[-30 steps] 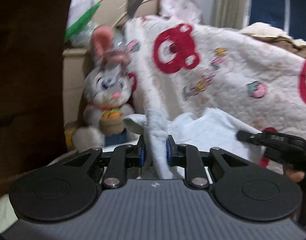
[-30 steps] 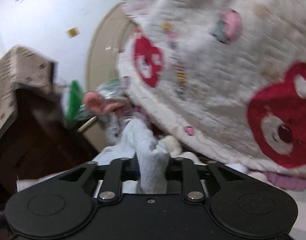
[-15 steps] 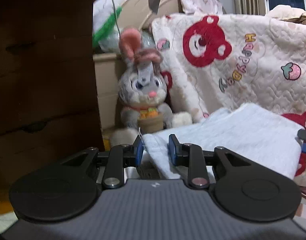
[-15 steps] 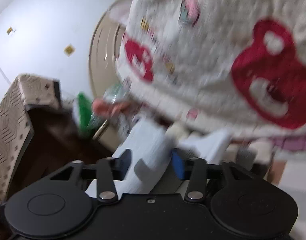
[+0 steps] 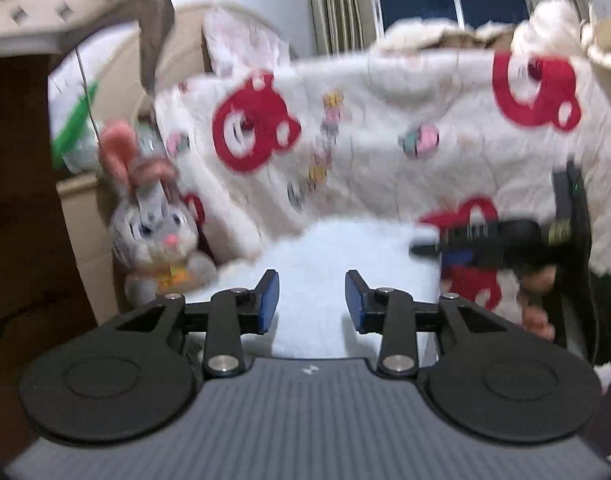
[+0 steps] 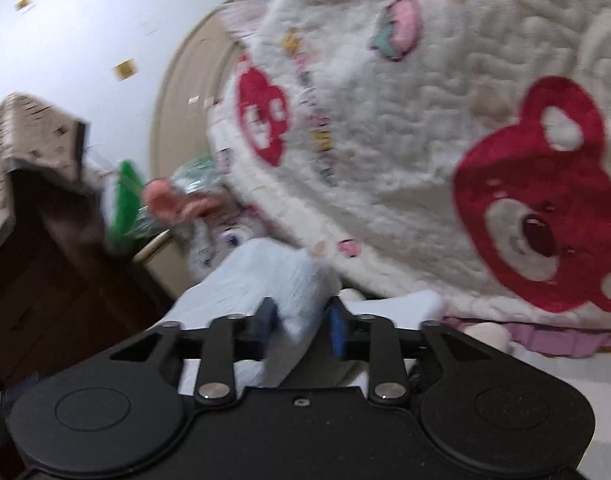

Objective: Fold clothes
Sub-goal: 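Lower the folded shirt onto the clothes stack and open both grippers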

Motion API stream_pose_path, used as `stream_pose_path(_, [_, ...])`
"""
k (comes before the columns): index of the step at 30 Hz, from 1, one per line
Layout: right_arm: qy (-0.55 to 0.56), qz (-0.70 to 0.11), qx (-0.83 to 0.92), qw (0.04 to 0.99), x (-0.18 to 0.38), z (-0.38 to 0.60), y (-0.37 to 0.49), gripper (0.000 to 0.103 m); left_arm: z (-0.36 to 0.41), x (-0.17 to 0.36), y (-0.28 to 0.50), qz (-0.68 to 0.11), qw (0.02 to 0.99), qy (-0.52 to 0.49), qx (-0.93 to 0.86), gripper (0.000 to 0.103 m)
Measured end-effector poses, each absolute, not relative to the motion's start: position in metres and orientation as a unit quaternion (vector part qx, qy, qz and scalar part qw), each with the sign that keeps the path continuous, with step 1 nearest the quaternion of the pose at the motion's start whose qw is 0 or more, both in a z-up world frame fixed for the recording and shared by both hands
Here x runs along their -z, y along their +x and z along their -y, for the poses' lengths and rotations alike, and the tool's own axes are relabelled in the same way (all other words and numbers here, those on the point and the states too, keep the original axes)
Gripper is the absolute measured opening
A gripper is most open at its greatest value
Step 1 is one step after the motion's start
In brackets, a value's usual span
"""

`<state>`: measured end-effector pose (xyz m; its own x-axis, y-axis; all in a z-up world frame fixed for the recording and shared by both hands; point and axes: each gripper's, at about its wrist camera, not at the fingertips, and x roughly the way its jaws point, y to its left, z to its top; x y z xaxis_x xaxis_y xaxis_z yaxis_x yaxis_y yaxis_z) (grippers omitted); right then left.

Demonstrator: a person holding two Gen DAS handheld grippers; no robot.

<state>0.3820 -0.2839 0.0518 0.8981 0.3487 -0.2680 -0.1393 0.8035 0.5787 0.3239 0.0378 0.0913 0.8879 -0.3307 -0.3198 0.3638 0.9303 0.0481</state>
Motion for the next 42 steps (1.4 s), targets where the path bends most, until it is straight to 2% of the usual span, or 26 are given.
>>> stream_pose_path(4, [0.249, -0.179, -0.092, 0.947, -0.064, 0.278, 0.383, 0.044, -0.040, -0.080, 0.330, -0.208, 0.965, 0.026, 0.156, 0.035])
stream_pose_path(8, [0.209, -0.181, -0.101, 0.956, -0.070, 0.270, 0.382, 0.044, -0.038, -0.083, 0.325, -0.227, 0.964, 0.018, 0.141, 0.039])
stream_pose_path(10, [0.223, -0.186, -0.096, 0.952, -0.066, 0.275, 0.383, 0.044, -0.038, -0.083, 0.321, -0.227, 0.965, 0.016, 0.133, 0.040])
stream_pose_path(12, [0.272, -0.182, -0.094, 0.940, -0.057, 0.288, 0.384, 0.051, -0.037, -0.084, 0.315, -0.223, 0.967, 0.032, 0.121, 0.041])
stream_pose_path(15, [0.275, -0.185, -0.078, 0.940, -0.059, 0.291, 0.379, 0.059, -0.035, -0.084, 0.306, -0.217, 0.969, 0.056, 0.104, 0.042])
stream_pose_path(16, [0.274, -0.187, -0.073, 0.940, -0.060, 0.292, 0.377, 0.059, -0.034, -0.084, 0.303, -0.215, 0.970, 0.064, 0.098, 0.048])
stream_pose_path(17, [0.273, -0.188, -0.067, 0.941, -0.061, 0.293, 0.375, 0.060, -0.034, -0.085, 0.300, -0.212, 0.970, 0.072, 0.092, 0.063])
stream_pose_path(19, [0.271, -0.191, -0.056, 0.942, -0.063, 0.295, 0.371, 0.062, -0.033, -0.085, 0.294, -0.208, 0.971, 0.088, 0.080, 0.075])
stream_pose_path(24, [0.236, -0.195, -0.045, 0.951, -0.077, 0.296, 0.351, 0.062, -0.056, -0.083, 0.276, -0.235, 0.968, 0.019, 0.086, 0.076])
stream_pose_path(26, [0.208, -0.204, -0.054, 0.955, -0.081, 0.297, 0.338, 0.063, -0.056, -0.084, 0.271, -0.244, 0.966, 0.015, 0.079, 0.081])
stream_pose_path(37, [0.048, -0.247, -0.100, 0.963, -0.107, 0.304, 0.265, 0.066, -0.036, -0.086, 0.237, -0.293, 0.953, 0.001, 0.082, 0.084])
stream_pose_path(40, [0.053, -0.235, -0.102, 0.965, -0.109, 0.300, 0.235, 0.067, -0.028, -0.088, 0.218, -0.292, 0.953, 0.003, 0.087, 0.098])
stream_pose_path(42, [0.059, -0.226, -0.103, 0.967, -0.110, 0.298, 0.214, 0.069, -0.025, -0.089, 0.205, -0.296, 0.951, 0.011, 0.086, 0.098])
